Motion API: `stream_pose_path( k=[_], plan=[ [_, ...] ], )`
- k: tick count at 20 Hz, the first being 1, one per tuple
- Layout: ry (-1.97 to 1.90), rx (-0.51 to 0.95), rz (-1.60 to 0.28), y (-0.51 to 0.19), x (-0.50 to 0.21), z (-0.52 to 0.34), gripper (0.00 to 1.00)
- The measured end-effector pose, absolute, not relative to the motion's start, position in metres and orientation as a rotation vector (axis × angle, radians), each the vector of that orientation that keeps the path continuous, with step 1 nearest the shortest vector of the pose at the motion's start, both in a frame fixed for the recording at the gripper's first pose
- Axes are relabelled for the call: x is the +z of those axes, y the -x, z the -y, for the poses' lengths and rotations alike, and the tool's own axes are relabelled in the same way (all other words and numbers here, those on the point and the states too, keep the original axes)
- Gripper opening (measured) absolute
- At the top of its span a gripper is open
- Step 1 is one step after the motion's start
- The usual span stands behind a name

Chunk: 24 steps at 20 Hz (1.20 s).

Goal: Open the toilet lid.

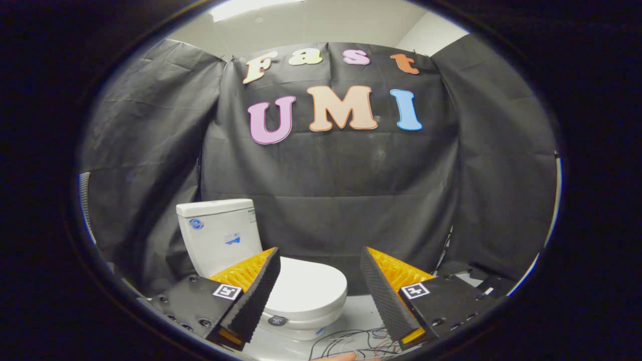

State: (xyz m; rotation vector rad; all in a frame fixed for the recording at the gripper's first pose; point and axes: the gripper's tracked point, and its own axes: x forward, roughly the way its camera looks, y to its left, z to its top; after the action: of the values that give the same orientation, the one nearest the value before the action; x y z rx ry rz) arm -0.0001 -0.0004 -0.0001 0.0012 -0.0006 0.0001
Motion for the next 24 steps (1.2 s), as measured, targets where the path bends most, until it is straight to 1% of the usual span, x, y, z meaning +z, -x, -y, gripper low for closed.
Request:
stream_pose_path(
  k=[24],
  plan=[
    [0.000, -0.001, -0.001, 0.0004, 0.0004, 0.0004, 0.98]
  ],
)
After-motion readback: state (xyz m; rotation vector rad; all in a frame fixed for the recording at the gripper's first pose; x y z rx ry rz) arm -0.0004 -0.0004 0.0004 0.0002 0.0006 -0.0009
